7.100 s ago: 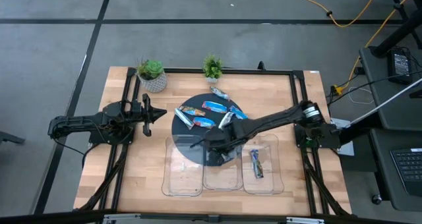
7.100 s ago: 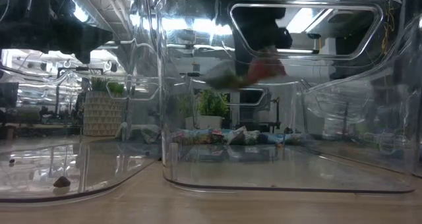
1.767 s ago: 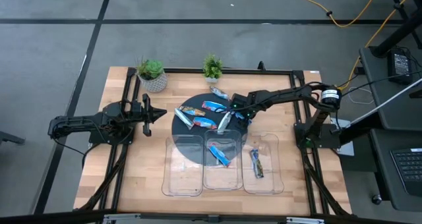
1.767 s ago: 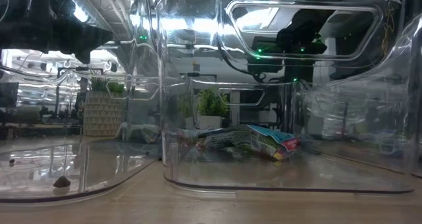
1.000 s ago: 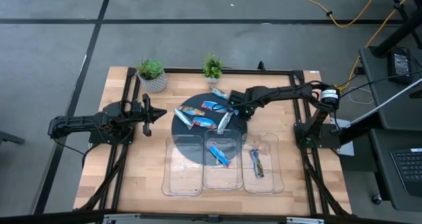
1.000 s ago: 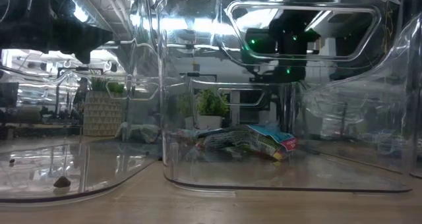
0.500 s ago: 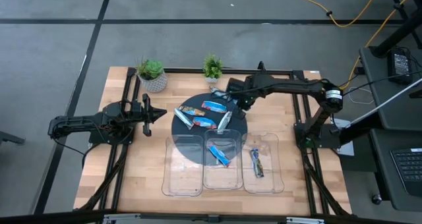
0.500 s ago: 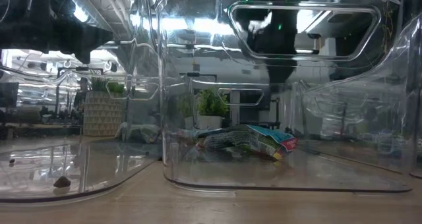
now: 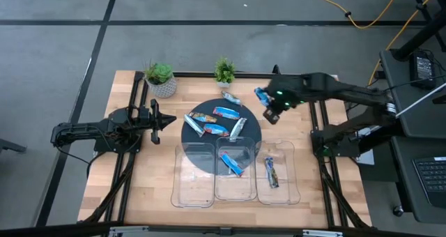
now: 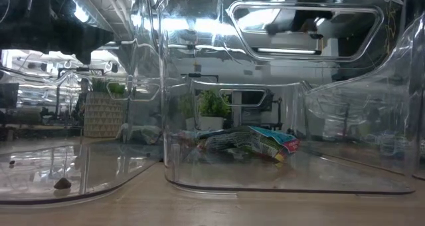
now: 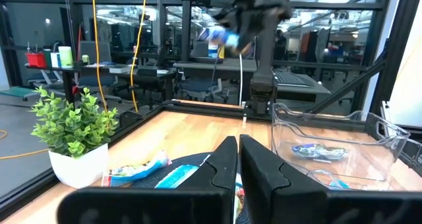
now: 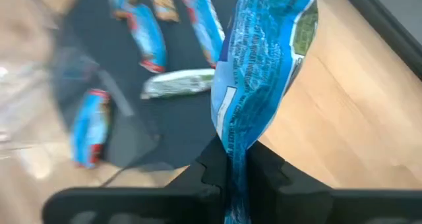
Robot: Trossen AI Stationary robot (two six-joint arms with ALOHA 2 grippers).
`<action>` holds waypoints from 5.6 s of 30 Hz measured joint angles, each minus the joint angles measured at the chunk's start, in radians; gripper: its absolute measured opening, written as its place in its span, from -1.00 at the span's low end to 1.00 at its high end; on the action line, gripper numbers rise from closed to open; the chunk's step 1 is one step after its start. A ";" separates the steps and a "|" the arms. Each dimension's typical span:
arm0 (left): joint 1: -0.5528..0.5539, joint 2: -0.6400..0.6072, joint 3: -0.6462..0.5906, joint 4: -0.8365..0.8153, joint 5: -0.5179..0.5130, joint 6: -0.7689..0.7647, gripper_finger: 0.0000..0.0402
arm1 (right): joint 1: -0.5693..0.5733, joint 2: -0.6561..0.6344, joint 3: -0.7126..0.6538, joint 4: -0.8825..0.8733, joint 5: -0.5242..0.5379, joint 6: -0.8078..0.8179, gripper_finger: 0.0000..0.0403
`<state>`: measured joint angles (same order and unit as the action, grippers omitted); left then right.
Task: Pick and place Granola Bars by type
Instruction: Put the blue granola bar into the right transparent bin, then put the red granola bar into the middle transparent bin
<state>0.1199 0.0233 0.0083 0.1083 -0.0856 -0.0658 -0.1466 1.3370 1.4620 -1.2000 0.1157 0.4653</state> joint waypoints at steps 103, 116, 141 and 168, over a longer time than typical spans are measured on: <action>0.000 0.000 0.000 0.000 0.000 0.000 -0.95 | 0.683 0.062 -0.629 0.494 -0.204 0.884 -0.20; 0.000 0.000 0.000 0.000 0.000 0.000 -0.95 | 0.683 0.061 -0.558 0.465 -0.196 0.848 -0.15; 0.000 0.000 0.000 0.000 0.000 0.000 -0.94 | 0.619 0.061 -0.428 0.289 -0.071 0.469 -0.16; 0.000 0.000 0.000 0.000 0.000 0.000 -0.94 | 0.293 0.061 -0.220 0.381 -0.239 0.164 -0.16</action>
<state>0.1198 0.0231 0.0083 0.1082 -0.0856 -0.0658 0.1465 1.3975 1.2418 -0.8187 -0.1233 0.6297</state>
